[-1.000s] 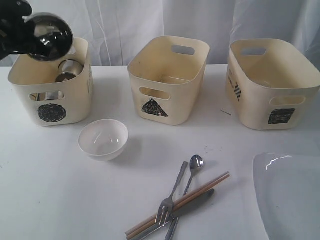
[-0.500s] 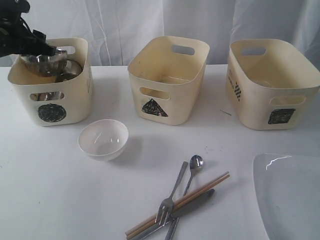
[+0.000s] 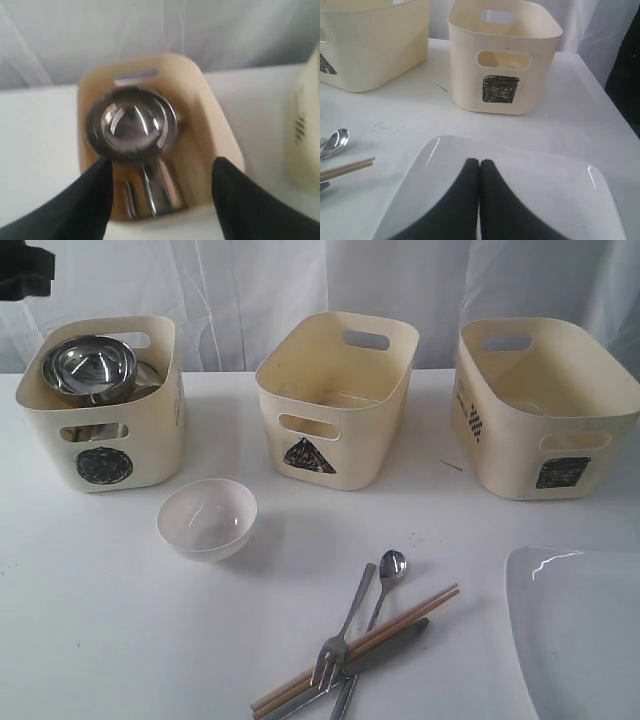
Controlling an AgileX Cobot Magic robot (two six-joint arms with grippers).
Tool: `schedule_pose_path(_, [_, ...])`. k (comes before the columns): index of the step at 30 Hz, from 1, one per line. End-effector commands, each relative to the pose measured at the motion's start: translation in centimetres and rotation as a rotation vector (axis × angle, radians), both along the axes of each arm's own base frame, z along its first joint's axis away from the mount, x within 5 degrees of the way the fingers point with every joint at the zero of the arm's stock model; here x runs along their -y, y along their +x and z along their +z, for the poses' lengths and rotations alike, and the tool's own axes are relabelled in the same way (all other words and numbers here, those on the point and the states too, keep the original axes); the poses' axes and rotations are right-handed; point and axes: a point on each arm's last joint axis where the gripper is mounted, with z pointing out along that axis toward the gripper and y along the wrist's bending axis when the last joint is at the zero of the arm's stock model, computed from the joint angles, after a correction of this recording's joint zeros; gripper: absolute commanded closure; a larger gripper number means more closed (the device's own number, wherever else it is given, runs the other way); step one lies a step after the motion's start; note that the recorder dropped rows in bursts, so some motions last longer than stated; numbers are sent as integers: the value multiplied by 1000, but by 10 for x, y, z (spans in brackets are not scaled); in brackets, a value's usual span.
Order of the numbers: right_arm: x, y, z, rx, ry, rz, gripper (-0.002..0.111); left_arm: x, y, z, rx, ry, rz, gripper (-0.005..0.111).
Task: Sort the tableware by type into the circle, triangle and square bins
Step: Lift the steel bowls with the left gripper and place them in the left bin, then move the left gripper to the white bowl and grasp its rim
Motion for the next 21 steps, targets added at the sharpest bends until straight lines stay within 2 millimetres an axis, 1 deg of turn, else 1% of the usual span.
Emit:
schedule_pose_path(1, [0, 0, -1, 3, 4, -2, 108, 13, -44, -14, -442, -114, -122, 45])
schedule_pose_path(4, [0, 0, -1, 3, 4, -2, 108, 21, -57, -31, -621, -133, -252, 45])
schedule_pose_path(6, [0, 0, -1, 3, 4, -2, 108, 24, -58, -47, -656, -159, -285, 45])
schedule_pose_path(9, [0, 0, -1, 3, 4, -2, 108, 27, -52, -69, -636, -212, -261, 45])
schedule_pose_path(11, [0, 0, -1, 3, 4, -2, 108, 27, -45, -87, -606, -259, -206, 45])
schedule_pose_path(15, [0, 0, -1, 3, 4, -2, 108, 30, -36, -115, -586, -388, -106, 45])
schedule_pose_path(18, [0, 0, -1, 3, 4, -2, 108, 38, -31, -131, -573, -425, -126, 45])
schedule_pose_path(21, [0, 0, -1, 3, 4, -2, 108, 51, -25, -146, -556, -370, -200, 45])
